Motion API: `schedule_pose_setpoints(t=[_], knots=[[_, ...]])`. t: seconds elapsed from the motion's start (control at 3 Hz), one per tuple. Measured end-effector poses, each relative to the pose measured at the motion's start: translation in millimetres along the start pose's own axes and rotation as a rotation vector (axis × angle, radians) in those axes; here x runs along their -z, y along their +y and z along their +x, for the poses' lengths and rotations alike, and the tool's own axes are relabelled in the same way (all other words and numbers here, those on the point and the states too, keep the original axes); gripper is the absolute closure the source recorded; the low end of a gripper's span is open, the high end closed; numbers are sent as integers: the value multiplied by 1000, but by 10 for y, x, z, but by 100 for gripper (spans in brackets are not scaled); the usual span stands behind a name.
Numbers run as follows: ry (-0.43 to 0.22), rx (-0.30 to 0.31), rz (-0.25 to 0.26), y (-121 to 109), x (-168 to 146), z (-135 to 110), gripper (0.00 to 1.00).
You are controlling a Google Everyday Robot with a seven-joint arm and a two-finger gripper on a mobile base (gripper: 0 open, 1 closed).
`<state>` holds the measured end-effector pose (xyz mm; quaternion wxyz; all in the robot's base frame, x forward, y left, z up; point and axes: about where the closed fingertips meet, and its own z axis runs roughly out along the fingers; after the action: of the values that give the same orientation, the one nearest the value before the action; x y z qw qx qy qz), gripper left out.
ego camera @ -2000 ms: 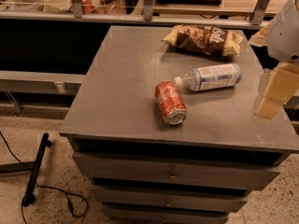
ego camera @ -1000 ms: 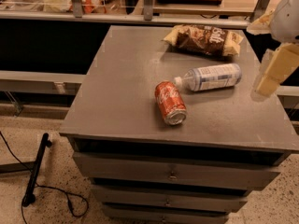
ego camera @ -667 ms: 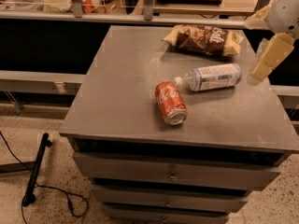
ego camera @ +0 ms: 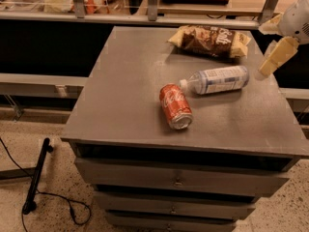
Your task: Move blue plastic bottle near brown chip bag
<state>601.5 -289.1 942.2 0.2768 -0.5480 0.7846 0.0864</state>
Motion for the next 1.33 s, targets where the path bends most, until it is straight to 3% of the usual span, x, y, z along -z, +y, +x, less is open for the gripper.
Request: schedule_pose_setpoints(t=[0.33,0.67,1.0,1.33], knots=[[0,0,0,0,0,0,0],[-71,10,-53,12,-178,101,0],[-171,34,-137,-22,-494,216,0],[-201,47,-179,-112,-754,314,0]])
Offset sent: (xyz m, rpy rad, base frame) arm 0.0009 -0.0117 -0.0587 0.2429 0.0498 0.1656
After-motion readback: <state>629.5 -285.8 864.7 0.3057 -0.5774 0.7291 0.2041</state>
